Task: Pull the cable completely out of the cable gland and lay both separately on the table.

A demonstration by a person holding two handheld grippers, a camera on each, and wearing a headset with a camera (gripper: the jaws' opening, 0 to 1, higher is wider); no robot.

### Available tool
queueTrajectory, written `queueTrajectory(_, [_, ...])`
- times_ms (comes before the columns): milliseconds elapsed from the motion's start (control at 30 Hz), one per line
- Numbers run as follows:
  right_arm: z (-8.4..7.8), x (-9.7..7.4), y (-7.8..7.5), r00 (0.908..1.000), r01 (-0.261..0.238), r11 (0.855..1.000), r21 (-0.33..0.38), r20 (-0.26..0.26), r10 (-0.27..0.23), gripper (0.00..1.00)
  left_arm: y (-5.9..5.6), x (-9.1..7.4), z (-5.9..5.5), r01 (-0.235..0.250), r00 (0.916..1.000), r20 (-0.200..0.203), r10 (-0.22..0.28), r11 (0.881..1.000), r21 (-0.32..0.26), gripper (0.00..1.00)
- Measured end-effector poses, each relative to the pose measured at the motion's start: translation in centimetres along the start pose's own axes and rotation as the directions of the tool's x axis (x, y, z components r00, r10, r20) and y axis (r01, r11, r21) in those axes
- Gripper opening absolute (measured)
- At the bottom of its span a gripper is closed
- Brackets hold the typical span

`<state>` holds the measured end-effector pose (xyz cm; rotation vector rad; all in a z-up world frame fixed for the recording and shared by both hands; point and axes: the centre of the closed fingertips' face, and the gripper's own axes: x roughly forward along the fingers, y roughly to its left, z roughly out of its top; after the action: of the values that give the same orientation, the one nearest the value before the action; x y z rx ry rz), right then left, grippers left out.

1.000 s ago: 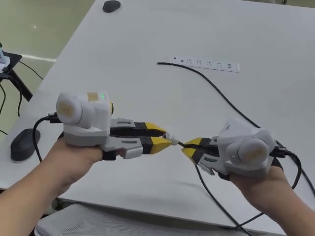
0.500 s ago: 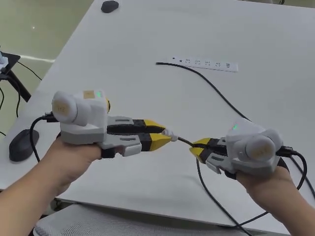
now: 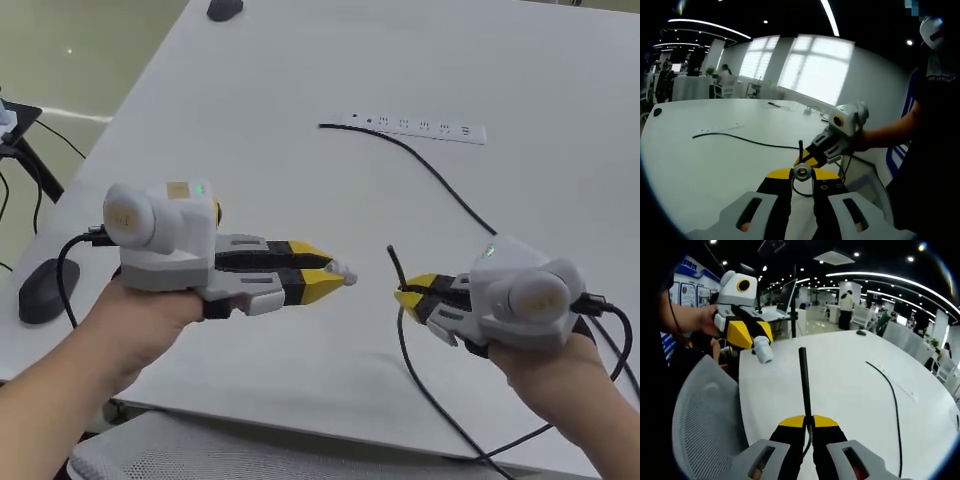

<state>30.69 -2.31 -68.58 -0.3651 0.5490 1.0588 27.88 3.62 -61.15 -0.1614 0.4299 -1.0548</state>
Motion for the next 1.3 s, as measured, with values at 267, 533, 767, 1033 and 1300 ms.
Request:
queueTrajectory(267, [0.5, 0.3, 0.2, 1.0000, 0.003, 1.000, 0.003, -0.002, -0.003, 0.00, 0.2, -0.3, -0.7, 0.006, 1.0000, 0.000, -0.006, 1.000, 0.002, 0.15])
queueTrajectory(533, [2.2, 1.2, -0.2, 0.9997, 0.026, 0.999, 0.026, 0.000, -0.026, 0.00, 1.0, -0.9, -1.0, 0.013, 0.9999, 0.003, -0.013, 1.000, 0.002, 0.15])
queueTrajectory(767, [4.1, 1.8, -0.5, 0.9990, 0.044, 0.999, 0.010, -0.005, -0.044, 0.00, 1.7, -1.6, -0.9, 0.025, 0.9996, 0.014, -0.025, 1.000, -0.002, 0.15])
queueTrajectory(1033, [5.8, 3.1, -0.7, 0.9982, 0.060, 0.998, 0.007, -0.010, -0.060, 0.00, 2.7, -2.4, -1.1, 0.041, 0.9990, 0.017, -0.041, 0.999, -0.003, 0.15])
queueTrajectory(1300, [6.8, 5.5, -0.7, 0.9970, 0.073, 0.997, -0.001, -0.027, -0.073, 0.00, 3.7, -3.4, -2.4, 0.051, 0.9986, 0.015, -0.051, 0.999, -0.017, 0.15])
